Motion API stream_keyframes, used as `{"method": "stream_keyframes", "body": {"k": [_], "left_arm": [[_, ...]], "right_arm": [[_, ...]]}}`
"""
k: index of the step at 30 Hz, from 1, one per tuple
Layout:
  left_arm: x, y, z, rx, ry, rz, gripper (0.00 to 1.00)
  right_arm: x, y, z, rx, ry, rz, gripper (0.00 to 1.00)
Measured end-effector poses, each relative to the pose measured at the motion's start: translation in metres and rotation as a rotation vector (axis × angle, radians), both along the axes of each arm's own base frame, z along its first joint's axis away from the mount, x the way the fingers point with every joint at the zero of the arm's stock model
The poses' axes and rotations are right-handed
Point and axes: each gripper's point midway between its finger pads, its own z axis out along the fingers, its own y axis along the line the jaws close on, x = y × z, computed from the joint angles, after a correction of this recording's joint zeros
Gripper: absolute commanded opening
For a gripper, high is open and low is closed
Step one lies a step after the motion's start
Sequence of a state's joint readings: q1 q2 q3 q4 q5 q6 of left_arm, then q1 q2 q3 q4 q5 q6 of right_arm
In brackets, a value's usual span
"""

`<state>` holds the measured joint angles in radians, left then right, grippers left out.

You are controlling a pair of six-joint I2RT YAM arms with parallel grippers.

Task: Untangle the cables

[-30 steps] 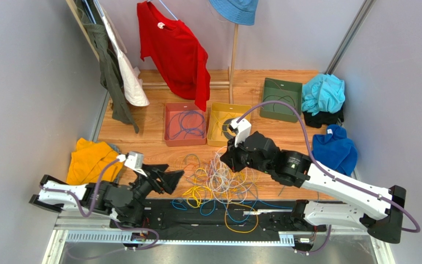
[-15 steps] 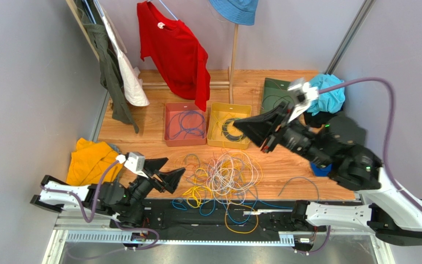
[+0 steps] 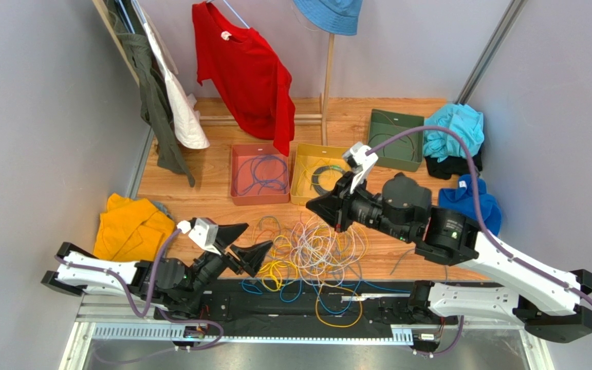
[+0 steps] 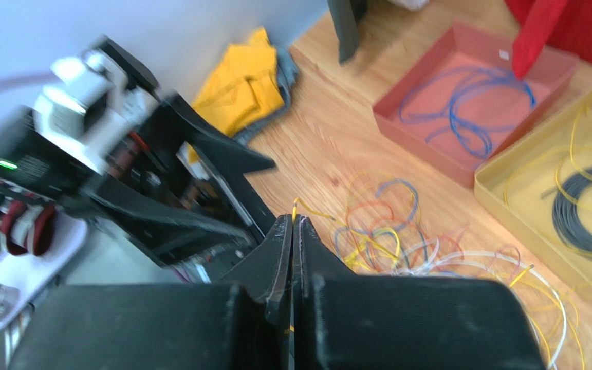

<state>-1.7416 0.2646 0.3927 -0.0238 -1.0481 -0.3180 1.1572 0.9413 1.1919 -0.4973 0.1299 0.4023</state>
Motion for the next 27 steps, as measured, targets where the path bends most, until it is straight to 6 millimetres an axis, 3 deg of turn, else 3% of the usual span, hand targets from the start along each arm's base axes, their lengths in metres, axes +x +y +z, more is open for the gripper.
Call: {"method": "stream_keyframes", "body": {"k": [6, 12, 20, 27], "left_arm": [[-0.008, -0.025, -0.019, -0.005, -0.100, -0.054, 0.99], [-0.009, -0.044, -0.022, 0.023, -0.142, -0.049, 0.99], [0.008, -0.059, 0.002, -0.125, -0.152, -0.055, 0.99], [0.004, -0.104, -0.020, -0.081, -0.170, -0.145, 0.99]], "right_arm": [[-0.004, -0.002, 0.068, 0.134, -0.060, 0.016, 0.00], [-0.008, 0.005, 0.086, 0.159, -0.065, 0.053, 0.00], [-0.026, 0.008, 0.122, 0.239, -0.060, 0.146, 0.00], [-0.043, 0.010, 0.131, 0.280, -0.021, 0.222, 0.00]]}}
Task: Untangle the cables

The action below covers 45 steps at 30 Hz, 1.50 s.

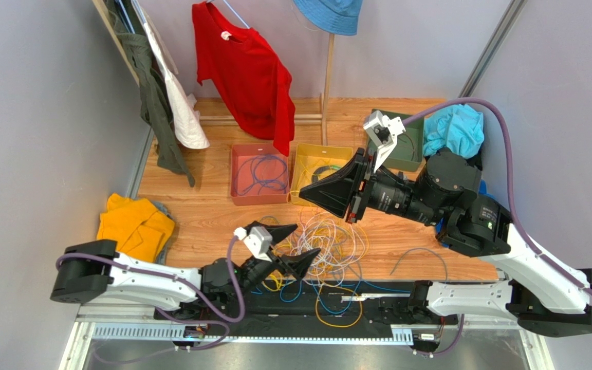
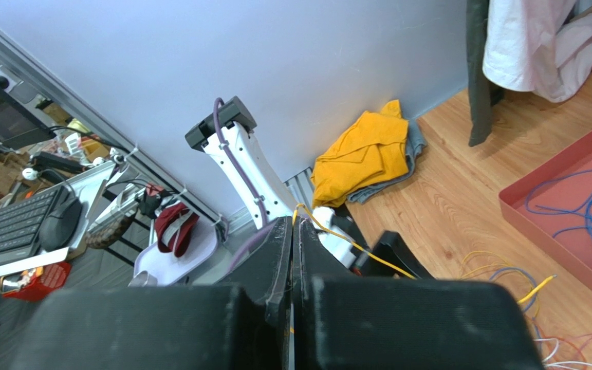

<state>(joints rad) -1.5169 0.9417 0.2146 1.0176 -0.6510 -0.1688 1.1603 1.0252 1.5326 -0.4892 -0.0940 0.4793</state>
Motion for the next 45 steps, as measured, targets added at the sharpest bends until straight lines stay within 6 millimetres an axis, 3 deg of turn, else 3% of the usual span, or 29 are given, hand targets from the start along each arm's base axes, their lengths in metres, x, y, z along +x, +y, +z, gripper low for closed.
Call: {"method": "stream_keyframes", "body": {"k": [3, 11, 12, 14, 15, 17, 18, 20, 26, 28, 29, 32, 35, 40, 43, 45], "left_arm": [[-0.003, -0.019, -0.002, 0.015, -0.012, -0.035, 0.99], [0.008, -0.041, 0.035, -0.089, -0.047, -0.055, 0.99], [0.013, -0.044, 0.038, -0.098, -0.051, -0.051, 0.95], [0.021, -0.051, 0.039, -0.098, -0.053, -0.044, 0.82], [0.025, -0.054, 0.038, -0.096, -0.051, -0.041, 0.64], [0.030, -0.058, 0.034, -0.091, -0.042, -0.042, 0.45], [0.032, -0.058, 0.032, -0.085, -0.037, -0.042, 0.12], [0.034, -0.056, 0.032, -0.088, -0.027, -0.042, 0.01], [0.028, -0.031, 0.054, -0.082, 0.003, -0.048, 0.00], [0.027, -0.019, 0.069, -0.084, 0.010, -0.036, 0.00], [0.028, -0.014, 0.080, -0.077, 0.015, -0.024, 0.00], [0.034, 0.003, 0.116, -0.050, 0.019, 0.035, 0.00], [0.041, 0.020, 0.167, -0.017, 0.000, 0.094, 0.00], [0.051, 0.041, 0.255, 0.045, -0.037, 0.160, 0.00], [0.057, 0.038, 0.281, 0.120, -0.036, 0.181, 0.00], [0.064, 0.028, 0.281, 0.199, -0.022, 0.189, 0.00]], "right_arm": [[-0.004, 0.000, 0.001, 0.006, 0.008, 0.016, 0.00], [-0.011, -0.011, -0.002, 0.019, 0.015, 0.025, 0.00], [-0.011, -0.012, -0.003, 0.018, 0.018, 0.025, 0.00], [-0.012, -0.013, -0.007, 0.014, 0.024, 0.026, 0.00], [-0.012, -0.013, -0.010, 0.012, 0.026, 0.026, 0.00], [-0.012, -0.014, -0.015, 0.007, 0.031, 0.025, 0.00], [-0.012, -0.015, -0.017, 0.004, 0.033, 0.024, 0.00], [-0.012, -0.019, -0.022, 0.001, 0.035, 0.015, 0.00], [-0.010, -0.048, -0.021, 0.042, 0.016, -0.062, 0.01], [-0.009, -0.058, -0.016, 0.062, 0.006, -0.091, 0.14], [-0.008, -0.064, -0.013, 0.076, 0.001, -0.106, 0.30], [-0.006, -0.079, -0.012, 0.102, -0.003, -0.151, 0.49], [0.002, -0.089, -0.038, 0.084, 0.009, -0.214, 0.58], [0.016, -0.095, -0.088, 0.001, 0.041, -0.306, 0.58], [0.023, -0.095, -0.107, -0.040, 0.052, -0.342, 0.59], [0.027, -0.093, -0.119, -0.067, 0.058, -0.357, 0.59]]}}
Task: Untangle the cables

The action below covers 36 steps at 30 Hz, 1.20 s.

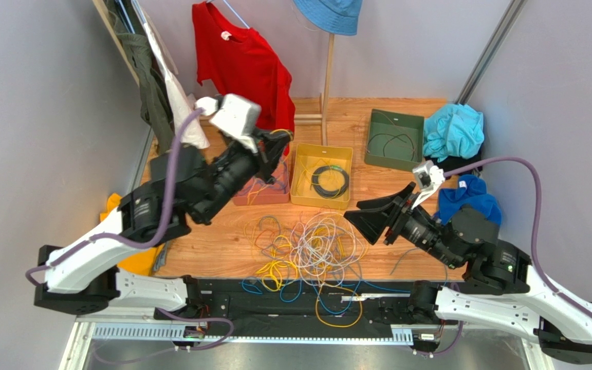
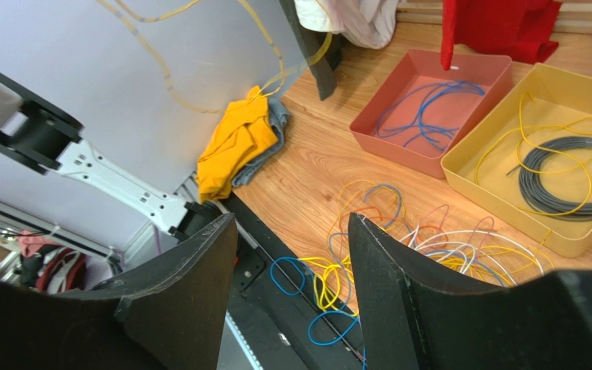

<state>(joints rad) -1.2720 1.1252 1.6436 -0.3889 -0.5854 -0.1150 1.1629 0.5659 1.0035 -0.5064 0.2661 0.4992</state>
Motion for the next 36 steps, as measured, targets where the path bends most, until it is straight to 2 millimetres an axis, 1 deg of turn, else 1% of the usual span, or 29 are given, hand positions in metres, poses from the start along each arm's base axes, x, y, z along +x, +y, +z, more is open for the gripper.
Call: {"method": "stream_keyframes", "body": {"k": [1, 3, 4, 7, 9, 11, 13, 15, 18, 19, 22, 25, 30, 33, 36], "left_arm": [[0.003, -0.004, -0.004, 0.034, 0.011, 0.004, 0.00], [0.010, -0.016, -0.022, 0.122, 0.040, 0.009, 0.00], [0.014, -0.024, -0.040, 0.189, 0.062, 0.010, 0.00], [0.025, -0.036, -0.078, 0.318, 0.116, 0.009, 0.00], [0.035, -0.037, -0.092, 0.366, 0.149, 0.018, 0.00], [0.050, -0.035, -0.097, 0.377, 0.172, 0.038, 0.00], [0.067, -0.032, -0.097, 0.369, 0.191, 0.064, 0.00], [0.086, -0.029, -0.100, 0.358, 0.219, 0.087, 0.00], [0.115, -0.029, -0.110, 0.353, 0.262, 0.107, 0.00], [0.127, -0.030, -0.115, 0.356, 0.280, 0.115, 0.00], [0.157, -0.038, -0.129, 0.366, 0.324, 0.122, 0.00], [0.188, -0.052, -0.144, 0.378, 0.358, 0.120, 0.00], [0.223, -0.070, -0.178, 0.409, 0.413, 0.106, 0.00], [0.234, -0.075, -0.197, 0.420, 0.446, 0.091, 0.00], [0.246, -0.075, -0.212, 0.417, 0.478, 0.084, 0.00]], "right_arm": [[0.001, 0.001, -0.005, -0.009, 0.004, -0.004, 0.60], [0.004, 0.007, -0.021, -0.038, 0.014, -0.005, 0.60], [0.005, 0.010, -0.032, -0.059, 0.023, -0.005, 0.59], [0.009, 0.019, -0.061, -0.126, 0.053, -0.005, 0.57], [0.010, 0.022, -0.073, -0.154, 0.068, -0.006, 0.56], [0.010, 0.020, -0.081, -0.162, 0.078, -0.010, 0.56], [0.009, 0.015, -0.082, -0.148, 0.080, -0.018, 0.55], [0.007, 0.008, -0.078, -0.120, 0.076, -0.028, 0.55], [0.005, -0.006, -0.069, -0.076, 0.069, -0.048, 0.54], [0.004, -0.010, -0.066, -0.059, 0.067, -0.054, 0.54], [0.003, -0.017, -0.062, -0.035, 0.064, -0.067, 0.54], [0.004, -0.018, -0.066, -0.044, 0.070, -0.077, 0.54], [0.005, -0.019, -0.076, -0.073, 0.080, -0.081, 0.54], [0.005, -0.021, -0.077, -0.075, 0.080, -0.086, 0.54], [0.005, -0.024, -0.081, -0.079, 0.079, -0.096, 0.53]]}}
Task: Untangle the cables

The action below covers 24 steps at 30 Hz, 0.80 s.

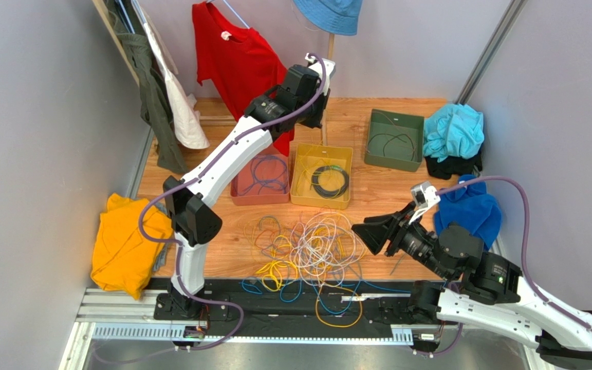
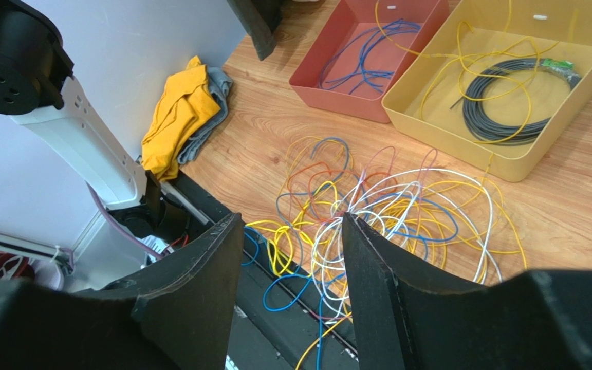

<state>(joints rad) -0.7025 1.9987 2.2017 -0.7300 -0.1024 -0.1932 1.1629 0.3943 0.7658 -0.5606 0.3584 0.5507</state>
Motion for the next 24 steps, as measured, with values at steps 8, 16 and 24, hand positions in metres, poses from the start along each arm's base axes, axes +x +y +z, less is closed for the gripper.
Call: {"method": "stream_keyframes", "body": {"k": [8, 16, 24], "left_arm": [[0.014, -0.009, -0.020, -0.039, 0.017, -0.019, 0.00], [0.033, -0.026, -0.088, 0.003, 0.089, -0.014, 0.01], [0.010, -0.031, -0.169, 0.050, 0.279, -0.070, 0.99]], "right_arm": [[0.004, -0.004, -0.025, -0.039, 0.011, -0.029, 0.53], [0.006, -0.004, -0.045, -0.075, 0.028, -0.042, 0.52], [0.008, -0.002, -0.054, -0.103, 0.038, -0.049, 0.52]]}}
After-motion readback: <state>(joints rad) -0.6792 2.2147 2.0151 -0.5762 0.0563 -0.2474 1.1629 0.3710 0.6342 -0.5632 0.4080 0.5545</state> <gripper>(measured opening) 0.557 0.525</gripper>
